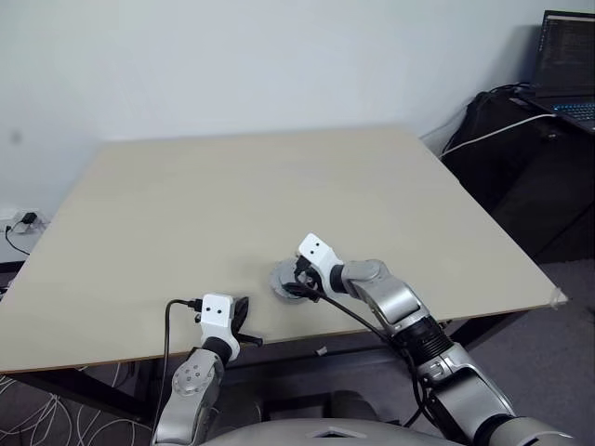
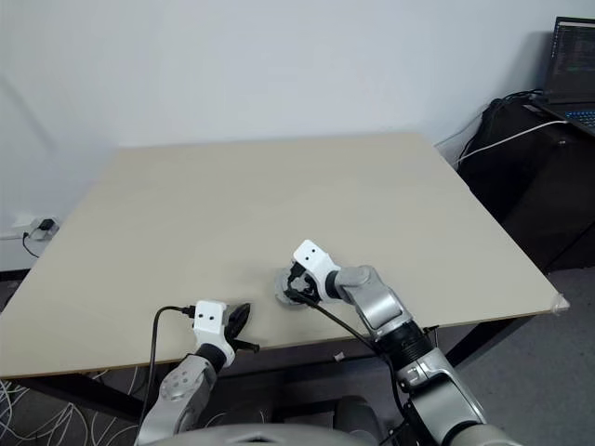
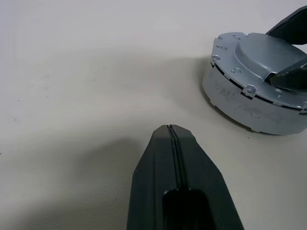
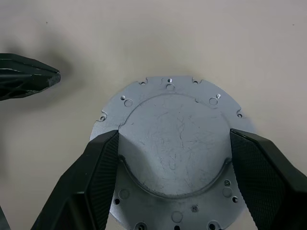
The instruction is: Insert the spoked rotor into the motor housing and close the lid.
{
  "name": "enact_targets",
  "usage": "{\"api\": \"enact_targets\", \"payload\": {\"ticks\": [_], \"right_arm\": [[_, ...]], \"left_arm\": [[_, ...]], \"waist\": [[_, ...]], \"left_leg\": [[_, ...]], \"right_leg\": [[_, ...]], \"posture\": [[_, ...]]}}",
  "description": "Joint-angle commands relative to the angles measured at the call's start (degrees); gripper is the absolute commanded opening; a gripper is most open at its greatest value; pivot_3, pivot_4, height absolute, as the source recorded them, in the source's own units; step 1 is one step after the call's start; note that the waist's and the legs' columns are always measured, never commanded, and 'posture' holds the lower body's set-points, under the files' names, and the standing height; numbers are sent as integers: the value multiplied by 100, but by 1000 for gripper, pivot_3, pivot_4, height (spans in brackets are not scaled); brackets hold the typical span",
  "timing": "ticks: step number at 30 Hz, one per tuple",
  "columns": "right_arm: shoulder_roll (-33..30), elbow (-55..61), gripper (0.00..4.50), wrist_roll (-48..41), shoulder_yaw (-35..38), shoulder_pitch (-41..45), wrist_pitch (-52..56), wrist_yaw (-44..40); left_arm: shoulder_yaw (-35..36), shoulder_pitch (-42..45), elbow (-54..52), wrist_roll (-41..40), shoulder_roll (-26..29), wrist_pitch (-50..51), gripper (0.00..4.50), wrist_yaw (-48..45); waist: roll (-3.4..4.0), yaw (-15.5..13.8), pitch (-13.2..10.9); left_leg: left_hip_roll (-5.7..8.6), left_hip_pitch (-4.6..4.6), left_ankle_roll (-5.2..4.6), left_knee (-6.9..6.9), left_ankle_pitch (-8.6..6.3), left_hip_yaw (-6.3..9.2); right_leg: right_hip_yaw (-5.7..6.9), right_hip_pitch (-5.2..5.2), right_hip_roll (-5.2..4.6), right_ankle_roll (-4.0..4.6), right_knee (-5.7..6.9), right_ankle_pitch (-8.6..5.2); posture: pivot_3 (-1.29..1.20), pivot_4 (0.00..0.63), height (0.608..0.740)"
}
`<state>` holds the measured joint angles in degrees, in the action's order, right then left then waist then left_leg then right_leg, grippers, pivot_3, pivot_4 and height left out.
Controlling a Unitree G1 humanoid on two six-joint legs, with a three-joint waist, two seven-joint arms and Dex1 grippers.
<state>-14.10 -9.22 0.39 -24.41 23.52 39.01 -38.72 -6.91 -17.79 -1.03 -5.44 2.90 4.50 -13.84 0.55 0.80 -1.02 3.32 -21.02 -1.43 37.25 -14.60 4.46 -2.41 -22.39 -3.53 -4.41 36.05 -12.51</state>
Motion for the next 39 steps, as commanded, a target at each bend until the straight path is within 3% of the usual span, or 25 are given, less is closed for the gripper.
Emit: {"api": "enact_targets", "payload": {"ticks": [1, 23, 34, 39], "right_arm": [[-139, -202, 3212, 245, -300, -76, 415, 25], [-311, -125, 3212, 110, -325, 105, 1268, -45], [-774, -132, 3212, 746, -1041, 90, 599, 122], [-600, -116, 3212, 293, -719, 36, 1060, -85]], "left_arm": [[6, 86, -265, -31, 8, -49, 0, -9], [14, 82, -213, -44, -27, -80, 0, 5], [29, 82, -185, -50, -29, -91, 0, -8], [28, 78, -182, -49, -24, -95, 0, -13]], "waist": [[1, -3, 0], [2, -32, 1], [5, -36, 4], [4, -48, 1]], "left_leg": [[0, 0, 0, 0, 0, 0], [5, -6, 0, -11, -1, 2], [10, -10, 0, -11, -2, 3], [10, -11, 0, -11, -2, 7]], "right_leg": [[0, 0, 0, 0, 0, 0], [6, -1, -11, 0, -12, -7], [15, 0, -25, -5, -14, -10], [28, 2, -34, -5, -13, -10]], "posture": [[0, 0, 740], [0, 0, 740], [0, 0, 740], [0, 0, 740]]}}
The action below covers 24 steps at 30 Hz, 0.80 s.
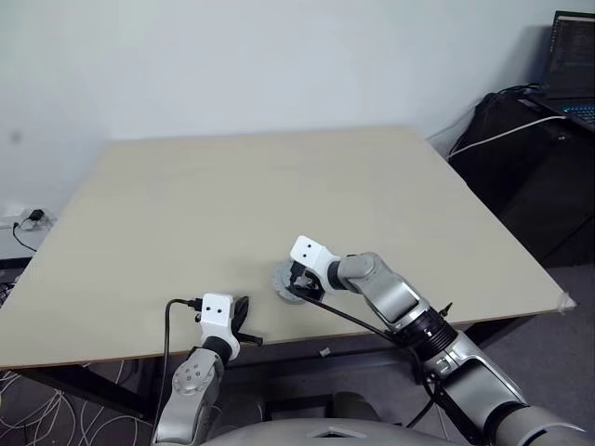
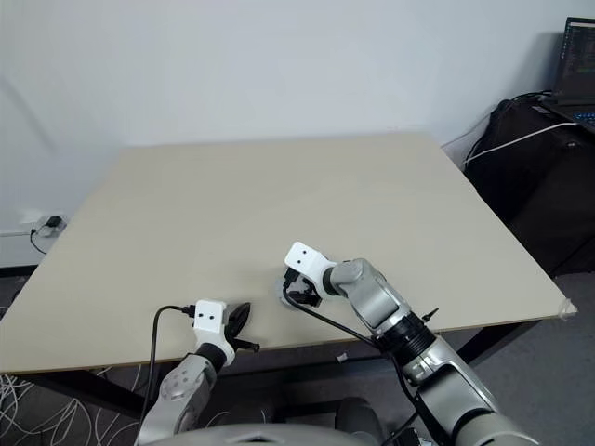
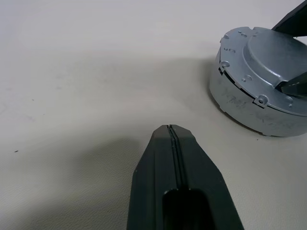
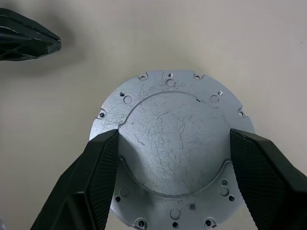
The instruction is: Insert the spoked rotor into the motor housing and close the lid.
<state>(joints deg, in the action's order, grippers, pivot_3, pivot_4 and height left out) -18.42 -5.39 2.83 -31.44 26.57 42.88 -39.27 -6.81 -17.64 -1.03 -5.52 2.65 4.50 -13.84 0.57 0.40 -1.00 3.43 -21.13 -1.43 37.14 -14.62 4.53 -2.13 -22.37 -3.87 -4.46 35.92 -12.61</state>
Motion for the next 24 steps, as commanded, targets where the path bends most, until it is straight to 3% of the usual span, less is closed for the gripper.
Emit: {"api": "enact_targets", "payload": {"ticks": [1, 10, 18, 24], "right_arm": [[-143, -501, 3212, -3, 30, -276, 756, -48], [81, -658, 3212, -364, 423, -245, 1399, 22], [-457, -391, 3212, 109, -422, -210, 931, -187], [-570, -334, 3212, 100, -467, -229, 901, -268]], "left_arm": [[20, 60, -182, -40, 2, -96, 0, -12], [20, 52, -172, -35, -2, -109, 0, -3], [13, 60, -156, -38, 5, -109, 0, -21], [6, 77, -129, -38, -1, -113, 0, -24]], "waist": [[3, -15, -1], [-1, -89, 9], [10, -133, 21], [21, -190, 30]], "left_leg": [[1, -2, 0, 0, 0, 2], [6, -8, -5, -11, -4, 18], [15, -10, -4, -9, -6, 22], [21, -25, -11, -12, -12, 37]], "right_leg": [[3, 0, -2, 0, 0, 0], [24, -4, -7, 3, -3, -22], [98, 0, -63, -2, -3, -23], [118, -6, -69, -5, -8, -35]], "posture": [[0, 0, 740], [0, 0, 740], [0, 0, 740], [0, 0, 740]]}}
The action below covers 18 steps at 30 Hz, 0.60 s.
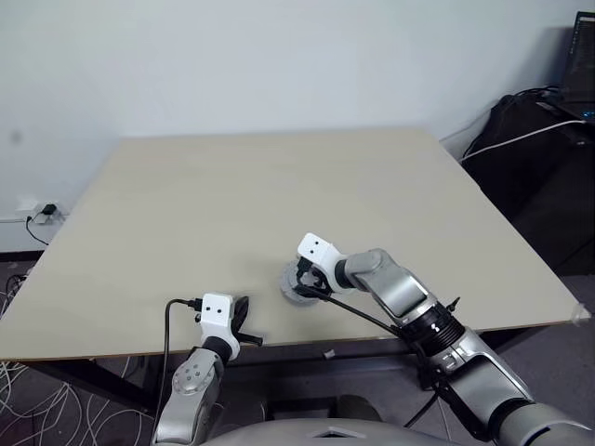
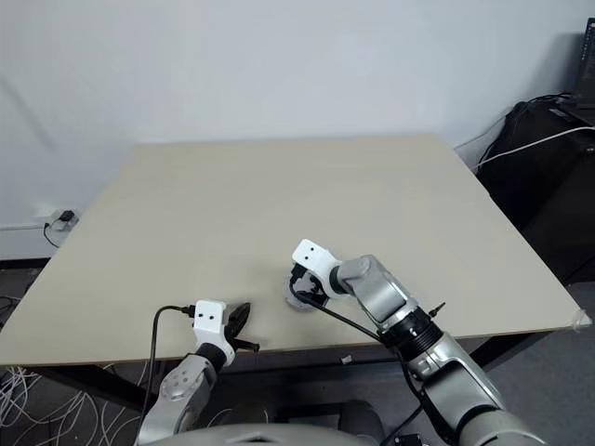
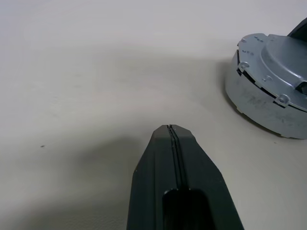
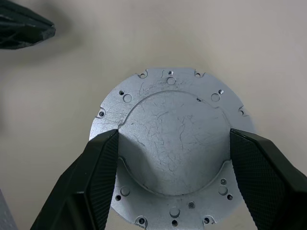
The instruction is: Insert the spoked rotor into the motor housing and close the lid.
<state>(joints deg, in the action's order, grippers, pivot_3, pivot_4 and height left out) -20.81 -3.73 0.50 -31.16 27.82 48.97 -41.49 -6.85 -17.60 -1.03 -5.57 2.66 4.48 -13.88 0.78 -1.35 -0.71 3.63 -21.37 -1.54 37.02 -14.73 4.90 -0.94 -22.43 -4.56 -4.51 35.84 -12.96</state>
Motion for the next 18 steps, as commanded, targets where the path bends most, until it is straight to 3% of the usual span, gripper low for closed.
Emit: {"api": "enact_targets", "payload": {"ticks": [1, 13, 18], "right_arm": [[-341, -492, 3212, 320, -484, -359, 289, -65], [-455, -197, 3212, -87, -85, -569, 290, -389], [-710, -108, 3212, 164, -422, -557, 92, -553]], "left_arm": [[10, 71, -129, -33, -2, -114, 0, -20], [25, 91, -115, -49, 1, -114, 0, -33], [30, 104, -110, -53, 3, -115, 0, -37]], "waist": [[0, -29, 0], [1, -152, 0], [-1, -176, 6]], "left_leg": [[0, -1, 0, 0, 0, 2], [15, -20, -6, 2, -4, 21], [59, -22, -38, -1, -27, 29]], "right_leg": [[2, 0, 0, 0, 0, 0], [21, -6, -15, -8, -3, -13], [24, -6, -58, -29, -2, -37]], "posture": [[0, 0, 740], [0, 0, 740], [0, 0, 740]]}}
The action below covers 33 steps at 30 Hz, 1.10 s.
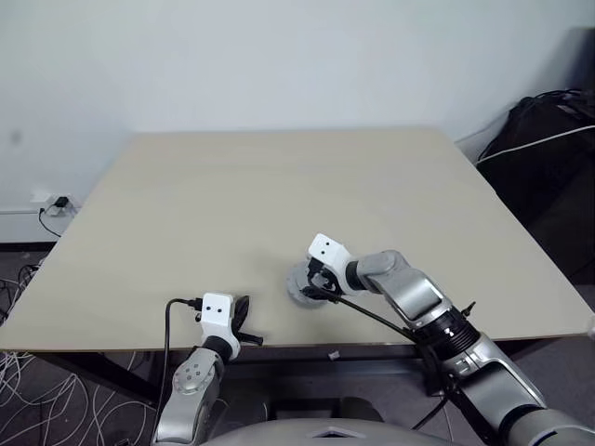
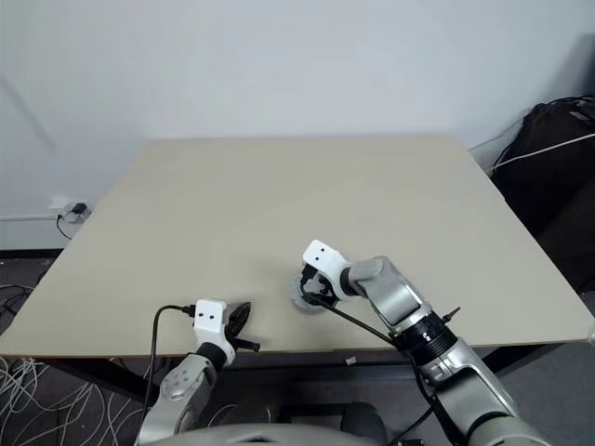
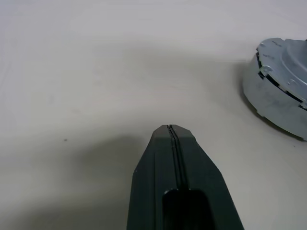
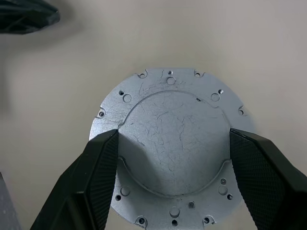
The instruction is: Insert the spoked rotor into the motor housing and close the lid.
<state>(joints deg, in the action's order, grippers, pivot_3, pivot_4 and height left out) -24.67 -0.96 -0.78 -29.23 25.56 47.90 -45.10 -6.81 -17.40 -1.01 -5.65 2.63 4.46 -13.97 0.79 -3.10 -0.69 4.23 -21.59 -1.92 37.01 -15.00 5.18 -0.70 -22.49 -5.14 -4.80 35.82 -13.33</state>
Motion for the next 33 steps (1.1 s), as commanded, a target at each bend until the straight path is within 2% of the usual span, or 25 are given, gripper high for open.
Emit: {"api": "enact_targets", "payload": {"ticks": [1, 5, 7, 11, 15, 21, 26, 33], "right_arm": [[-359, -383, 3212, 367, -689, -304, 183, -183], [-360, -437, 3212, 531, -792, -224, 134, -85], [-170, -457, 3212, 275, -522, -233, 341, -88], [-187, -602, 3212, 593, -643, -160, 455, 193], [-97, -642, 3212, 474, -503, -160, 681, 277], [-249, -224, 3212, 86, -442, -319, 133, -366], [-344, -266, 3212, 232, -500, -278, 102, -367], [-284, -210, 3212, 34, -70, -441, -233, -370]], "left_arm": [[28, 85, -111, -45, 5, -114, 0, -26], [32, 83, -117, -46, 0, -115, 0, -19], [33, 80, -122, -45, -2, -115, 0, -15], [35, 71, -129, -48, -10, -115, 0, -6], [32, 78, -126, -48, -18, -110, 0, -3], [29, 82, -127, -52, -20, -108, 0, -12], [26, 81, -128, -55, -17, -108, 0, -23], [26, 76, -131, -60, -21, -104, 0, -24]], "waist": [[-3, -3, 8], [-19, -5, 40], [-32, -8, 43], [-31, -2, 45], [-31, 1, 48], [-19, -8, 44], [-25, -14, 51], [-38, -30, 52]], "left_leg": [[16, 0, -10, 0, -6, 0], [40, 0, -34, 2, -22, -4], [40, 0, -33, 2, -22, -2], [38, 1, -33, 5, -22, -1], [35, 5, -30, 5, -21, 0], [35, 7, -29, 7, -20, 0], [41, 1, -31, 5, -43, 1], [40, 1, -31, 6, -68, 4]], "right_leg": [[-1, 1, -14, -8, 0, -5], [-6, 6, -37, -24, -4, -14], [-6, 7, -37, -27, -4, -17], [-6, 7, -36, -30, -2, -18], [-5, 8, -34, -32, 3, -17], [-2, 11, -35, -34, 7, -16], [-3, 5, -36, -36, 1, -11], [-3, 4, -35, -22, -3, -18]], "posture": [[0, 0, 740], [0, 0, 740], [0, 0, 740], [0, 0, 740], [0, 0, 740], [0, 0, 740], [0, 0, 740], [0, 0, 740]]}}
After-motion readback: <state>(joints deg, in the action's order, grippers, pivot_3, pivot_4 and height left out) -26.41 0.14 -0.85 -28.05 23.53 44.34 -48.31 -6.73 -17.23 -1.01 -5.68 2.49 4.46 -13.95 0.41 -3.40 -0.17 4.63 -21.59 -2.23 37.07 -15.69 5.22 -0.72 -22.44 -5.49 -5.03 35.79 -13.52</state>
